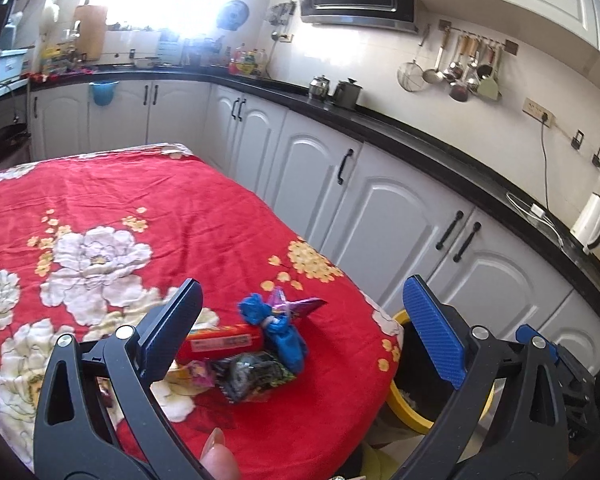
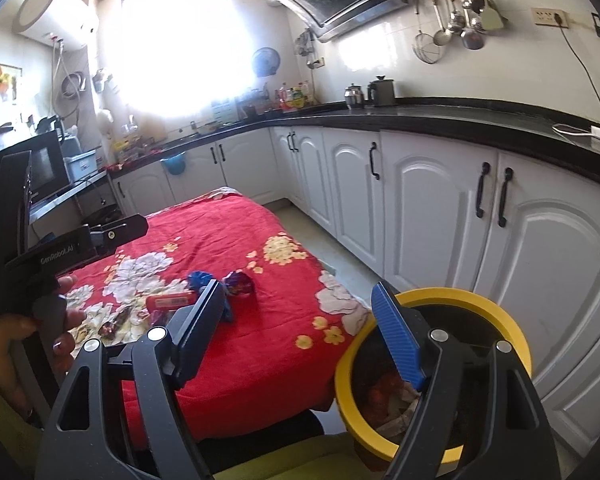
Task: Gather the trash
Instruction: 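Move both open tools back to the remaining wrappers on the table, then grasp the brown chocolate bar with the left tool while the right tool grasps the blue plastic bag, then carry the chocolate bar with the left tool while the right tool carries the blue bag over the bin, then open the left tool over the bin while the right tool opens, dropping the blue bag, then move both open tools back toward the purple and green wrappers on the table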
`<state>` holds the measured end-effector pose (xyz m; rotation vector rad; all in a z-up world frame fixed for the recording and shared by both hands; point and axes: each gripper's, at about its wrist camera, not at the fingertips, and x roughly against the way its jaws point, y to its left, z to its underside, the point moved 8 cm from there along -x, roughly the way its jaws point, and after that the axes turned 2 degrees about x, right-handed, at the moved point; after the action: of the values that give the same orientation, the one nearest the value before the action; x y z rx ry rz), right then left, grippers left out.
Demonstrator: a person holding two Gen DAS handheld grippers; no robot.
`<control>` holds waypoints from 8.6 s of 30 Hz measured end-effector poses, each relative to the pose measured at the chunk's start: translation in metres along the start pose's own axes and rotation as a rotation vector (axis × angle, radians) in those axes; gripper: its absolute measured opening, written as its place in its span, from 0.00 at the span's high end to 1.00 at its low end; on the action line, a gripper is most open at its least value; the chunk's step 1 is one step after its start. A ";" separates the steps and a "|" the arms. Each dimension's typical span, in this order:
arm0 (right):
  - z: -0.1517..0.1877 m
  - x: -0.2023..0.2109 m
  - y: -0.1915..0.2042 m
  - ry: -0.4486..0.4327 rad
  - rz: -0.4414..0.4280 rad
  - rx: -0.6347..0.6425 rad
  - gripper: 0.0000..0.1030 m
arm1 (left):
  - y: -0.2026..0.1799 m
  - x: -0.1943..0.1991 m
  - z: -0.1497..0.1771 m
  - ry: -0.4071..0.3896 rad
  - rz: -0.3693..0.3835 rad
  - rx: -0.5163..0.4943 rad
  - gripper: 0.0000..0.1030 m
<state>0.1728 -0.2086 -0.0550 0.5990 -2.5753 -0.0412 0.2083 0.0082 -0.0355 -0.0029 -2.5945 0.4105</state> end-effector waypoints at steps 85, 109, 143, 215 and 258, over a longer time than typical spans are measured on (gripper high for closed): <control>0.026 -0.092 0.078 0.227 -0.246 0.025 0.91 | 0.111 -0.007 0.046 0.219 -0.118 0.081 0.89; 0.002 -0.030 0.028 0.110 -0.190 0.001 0.91 | -0.006 0.014 0.032 0.106 0.063 -0.060 0.89; -0.006 0.019 -0.070 -0.011 -0.005 -0.098 0.91 | -0.111 0.005 0.030 0.040 0.200 -0.178 0.89; 0.089 -0.005 -0.199 0.134 0.200 -0.354 0.54 | -0.194 -0.127 0.114 0.278 0.260 -0.234 0.22; 0.029 0.006 -0.084 0.050 0.067 -0.161 0.29 | -0.051 -0.029 0.041 0.086 0.018 -0.109 0.11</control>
<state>0.1887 -0.2895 -0.0889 0.4479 -2.5118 -0.2066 0.2176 -0.0547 -0.0686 -0.0798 -2.5299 0.2689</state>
